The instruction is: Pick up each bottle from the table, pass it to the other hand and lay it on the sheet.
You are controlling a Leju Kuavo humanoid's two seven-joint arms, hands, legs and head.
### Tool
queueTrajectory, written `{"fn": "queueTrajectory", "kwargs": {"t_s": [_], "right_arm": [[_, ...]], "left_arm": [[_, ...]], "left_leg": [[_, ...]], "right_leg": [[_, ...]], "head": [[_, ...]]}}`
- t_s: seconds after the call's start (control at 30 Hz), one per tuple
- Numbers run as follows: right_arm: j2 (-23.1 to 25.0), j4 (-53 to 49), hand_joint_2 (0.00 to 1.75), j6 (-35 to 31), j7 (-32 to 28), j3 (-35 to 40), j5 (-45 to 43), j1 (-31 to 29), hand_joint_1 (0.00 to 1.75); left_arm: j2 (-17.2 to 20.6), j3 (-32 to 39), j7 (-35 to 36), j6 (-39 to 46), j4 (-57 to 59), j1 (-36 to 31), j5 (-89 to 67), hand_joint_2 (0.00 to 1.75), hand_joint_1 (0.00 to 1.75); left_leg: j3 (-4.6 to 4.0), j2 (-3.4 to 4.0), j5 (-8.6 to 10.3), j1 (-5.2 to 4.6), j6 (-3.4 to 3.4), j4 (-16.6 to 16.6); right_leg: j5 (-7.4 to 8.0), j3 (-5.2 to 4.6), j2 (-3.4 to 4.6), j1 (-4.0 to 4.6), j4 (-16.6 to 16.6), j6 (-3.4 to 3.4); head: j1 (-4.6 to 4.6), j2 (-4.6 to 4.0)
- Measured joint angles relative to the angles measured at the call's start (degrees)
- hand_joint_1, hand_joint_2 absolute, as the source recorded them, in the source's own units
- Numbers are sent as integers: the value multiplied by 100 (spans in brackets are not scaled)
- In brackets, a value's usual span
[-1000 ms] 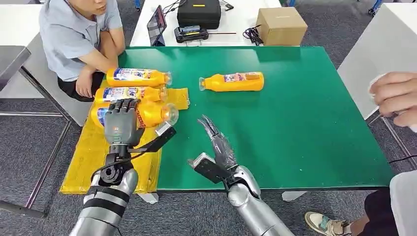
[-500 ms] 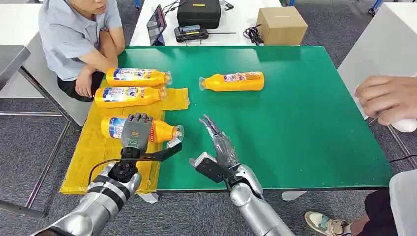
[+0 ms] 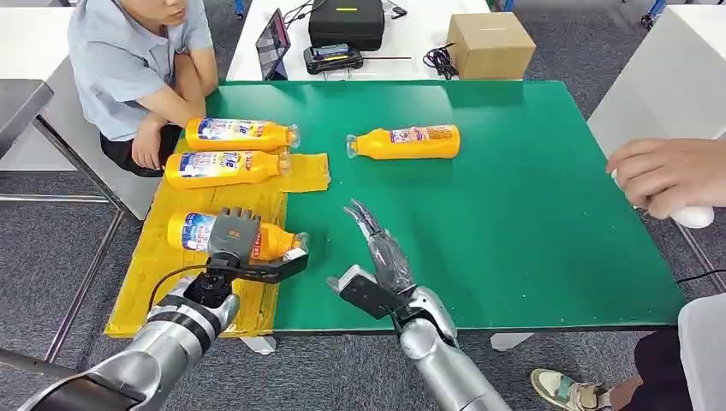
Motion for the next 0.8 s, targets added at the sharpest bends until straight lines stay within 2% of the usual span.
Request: {"fn": "queueTrajectory", "kwargs": {"t_s": [0.03,0.33,0.8], "right_arm": [[2,0,175,7,0,-9,2,0,0],[13,0,175,55,-2,-31,28,0,0],[15,0,175,50,-57,-68,101,-1,0]], "left_arm": [[0,0,24,-61,22,-24,0,175,0],[-28,-2,-33,-632,238,-190,79,175,0],[-136,-2,-85,-896,374,-334,94,175,0]], "left_leg": [[0,0,0,0,0,0],[8,0,0,0,0,-1],[14,-1,0,0,0,0]], "right_leg": [[0,0,0,0,0,0],[0,9,0,0,0,0],[0,14,0,0,0,0]], "head": [[0,0],[0,0],[0,0]]}}
